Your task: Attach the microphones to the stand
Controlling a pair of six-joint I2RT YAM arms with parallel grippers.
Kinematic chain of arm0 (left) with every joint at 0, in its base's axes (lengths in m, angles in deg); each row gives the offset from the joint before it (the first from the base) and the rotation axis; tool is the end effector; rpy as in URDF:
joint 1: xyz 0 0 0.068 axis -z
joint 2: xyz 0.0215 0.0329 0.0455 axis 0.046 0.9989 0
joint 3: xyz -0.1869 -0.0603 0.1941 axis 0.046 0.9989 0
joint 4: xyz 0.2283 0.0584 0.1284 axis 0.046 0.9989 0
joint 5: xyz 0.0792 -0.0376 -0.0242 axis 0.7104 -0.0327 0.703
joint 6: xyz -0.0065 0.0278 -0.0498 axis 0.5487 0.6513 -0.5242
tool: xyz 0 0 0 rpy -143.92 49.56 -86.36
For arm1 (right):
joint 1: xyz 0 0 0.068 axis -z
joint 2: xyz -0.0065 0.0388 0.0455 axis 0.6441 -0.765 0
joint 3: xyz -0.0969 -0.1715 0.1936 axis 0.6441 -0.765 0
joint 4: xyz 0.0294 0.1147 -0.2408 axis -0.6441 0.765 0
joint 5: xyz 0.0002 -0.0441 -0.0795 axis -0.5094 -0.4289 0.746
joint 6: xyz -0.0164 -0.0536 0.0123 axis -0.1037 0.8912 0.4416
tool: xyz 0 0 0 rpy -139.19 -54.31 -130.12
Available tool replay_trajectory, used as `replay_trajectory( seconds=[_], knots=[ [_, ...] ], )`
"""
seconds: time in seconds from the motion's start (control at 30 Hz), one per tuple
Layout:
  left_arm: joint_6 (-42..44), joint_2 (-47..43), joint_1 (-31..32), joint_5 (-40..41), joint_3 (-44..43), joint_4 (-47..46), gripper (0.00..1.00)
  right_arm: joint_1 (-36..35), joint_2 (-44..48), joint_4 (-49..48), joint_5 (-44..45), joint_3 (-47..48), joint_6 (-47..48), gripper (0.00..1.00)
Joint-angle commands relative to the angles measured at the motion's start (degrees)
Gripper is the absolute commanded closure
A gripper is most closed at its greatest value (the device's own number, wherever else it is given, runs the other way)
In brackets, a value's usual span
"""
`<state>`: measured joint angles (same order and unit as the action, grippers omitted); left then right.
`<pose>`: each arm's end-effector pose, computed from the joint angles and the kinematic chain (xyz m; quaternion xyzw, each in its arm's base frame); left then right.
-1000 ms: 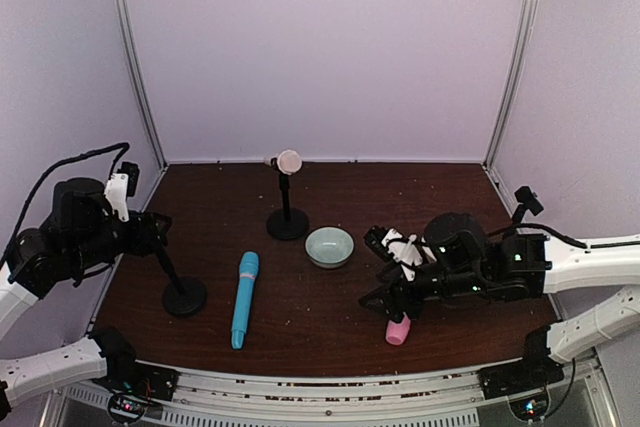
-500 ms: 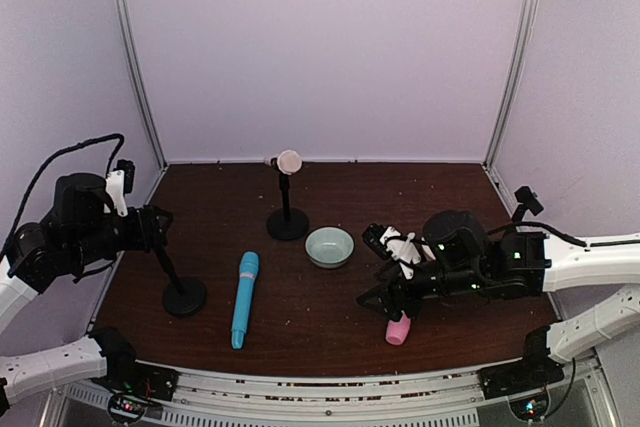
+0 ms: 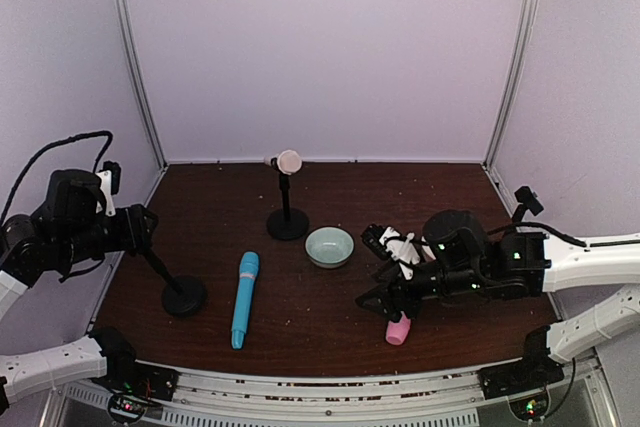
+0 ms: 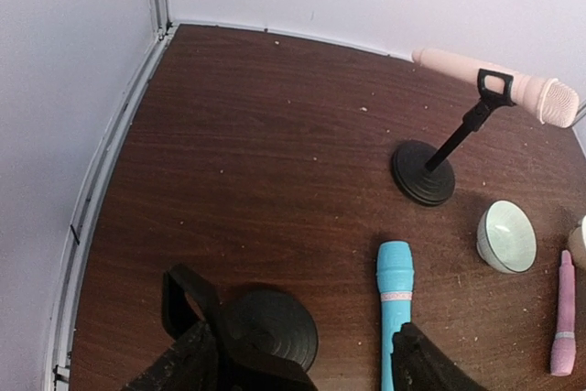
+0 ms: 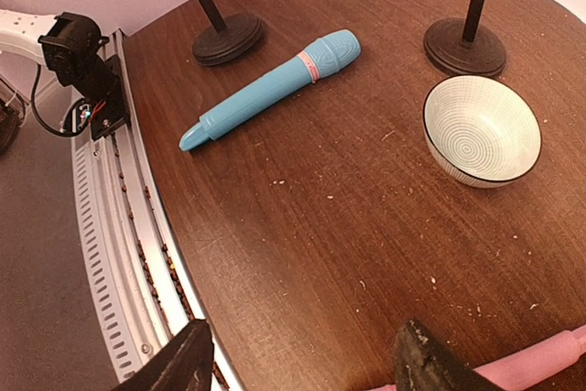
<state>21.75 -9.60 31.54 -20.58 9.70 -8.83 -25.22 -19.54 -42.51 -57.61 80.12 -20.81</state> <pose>0.1090 -0.0557 0.3355 -0.1243 0.8724 -0.1275 0.4552 0.1032 0.2400 0.2576 -0.4284 0.7751 0.3426 0.3136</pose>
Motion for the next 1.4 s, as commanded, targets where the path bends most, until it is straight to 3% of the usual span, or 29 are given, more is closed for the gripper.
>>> replay_trajectory(
  seconds=[0.0, 0.4, 0.53, 0.83, 1.1, 1.37],
  knots=[
    [-1.3, 1.1, -0.2, 1.0, -1.0, 9.4, 0.32, 0.1, -0.1, -2.2, -0.9, -0.8, -0.5, 0.32],
    [8.2, -1.2, -0.2, 0.2, -7.7, 3.7, 0.30, 0.1, -0.9, -4.1, -1.7, -1.6, -0.8, 0.32],
    [7.3, -2.3, -0.2, -1.3, -3.2, 3.4, 0.30, 0.1, -1.2, -4.4, -1.9, -1.6, -0.9, 0.32],
    [11.8, -9.0, 1.0, -13.9, 10.5, -5.1, 0.32, 0.0, -2.3, -5.2, -2.3, -2.2, -0.9, 0.32],
    [10.1, -7.0, 2.4, -7.4, 14.0, -7.8, 0.37, 0.0, -3.7, -5.3, -3.2, -1.3, -0.7, 0.32],
    [10.4, -5.6, 2.4, -3.1, 14.1, -11.5, 0.53, 0.0, -2.9, -4.6, -2.7, -2.0, -0.8, 0.32]
  ],
)
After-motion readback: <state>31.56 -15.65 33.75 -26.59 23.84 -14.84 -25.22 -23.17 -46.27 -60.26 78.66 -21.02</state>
